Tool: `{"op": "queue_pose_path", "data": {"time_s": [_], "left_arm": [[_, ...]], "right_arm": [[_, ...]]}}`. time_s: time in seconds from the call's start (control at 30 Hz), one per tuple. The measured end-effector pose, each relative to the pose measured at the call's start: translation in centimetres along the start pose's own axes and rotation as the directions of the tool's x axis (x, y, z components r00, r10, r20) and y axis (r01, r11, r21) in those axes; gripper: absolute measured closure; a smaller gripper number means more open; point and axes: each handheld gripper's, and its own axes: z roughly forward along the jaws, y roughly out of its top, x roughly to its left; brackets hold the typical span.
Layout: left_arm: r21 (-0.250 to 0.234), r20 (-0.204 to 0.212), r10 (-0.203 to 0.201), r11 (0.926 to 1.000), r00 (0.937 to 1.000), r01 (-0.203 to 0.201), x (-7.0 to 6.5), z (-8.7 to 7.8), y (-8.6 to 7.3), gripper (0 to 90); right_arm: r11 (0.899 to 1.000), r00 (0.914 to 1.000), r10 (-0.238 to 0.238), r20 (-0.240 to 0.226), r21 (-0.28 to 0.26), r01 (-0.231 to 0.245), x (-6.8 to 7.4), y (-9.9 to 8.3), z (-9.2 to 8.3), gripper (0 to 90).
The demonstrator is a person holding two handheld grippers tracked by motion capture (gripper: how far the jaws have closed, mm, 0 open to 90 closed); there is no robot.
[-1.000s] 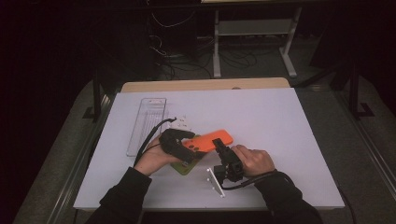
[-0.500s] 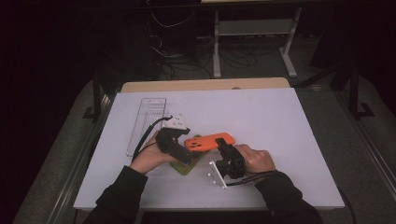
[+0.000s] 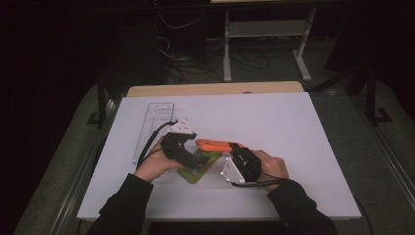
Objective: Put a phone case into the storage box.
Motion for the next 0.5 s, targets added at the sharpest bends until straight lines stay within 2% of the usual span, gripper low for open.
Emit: {"op": "queue_pose_path", "data": {"time_s": [0.1,0.13,0.2,0.23,0.3,0.33,0.47,0.5], "left_arm": [[-0.002,-0.003,-0.004,1.0,1.0,0.004,0.1,-0.1,0.0,0.0],[-0.003,-0.003,-0.021,0.9998,0.9998,0.021,0.0,-0.1,0.0,0.0],[-0.006,-0.004,-0.021,0.9998,0.9998,0.021,0.0,-0.1,0.0,0.0],[-0.007,-0.005,-0.021,0.9998,0.9998,0.021,0.0,-0.1,0.0,0.0],[-0.01,-0.007,-0.026,0.9996,0.9996,0.026,-0.1,-0.1,0.0,0.0],[-0.016,-0.009,-0.021,0.9997,0.9997,0.021,0.0,-0.1,0.0,0.0],[-0.015,-0.012,-0.019,0.9997,0.9997,0.019,0.0,-0.1,0.0,0.0],[-0.008,-0.014,-0.006,0.9999,0.9999,0.006,0.1,-0.2,0.0,0.0]], "right_arm": [[0.999,0.9993,0.035,-0.013,0.002,-0.035,-0.3,-0.1,0.1,81.0],[0.999,0.9984,0.054,-0.016,0.003,-0.054,-0.4,-0.2,0.1,81.1],[0.995,0.9945,0.098,-0.036,0.007,-0.098,-0.7,-0.3,0.1,81.0],[0.99,0.989,0.142,-0.041,0.018,-0.142,-0.7,-0.3,0.1,81.0],[0.981,0.9801,0.191,-0.053,0.027,-0.19,-0.8,-0.4,0.1,81.0],[0.972,0.9705,0.233,-0.063,0.027,-0.232,-0.8,-0.4,0.2,81.0],[0.961,0.9579,0.276,-0.079,0.043,-0.273,-1.3,-0.7,0.3,81.0],[0.958,0.9536,0.288,-0.088,0.045,-0.285,-1.4,-0.7,0.3,81.0]]}}
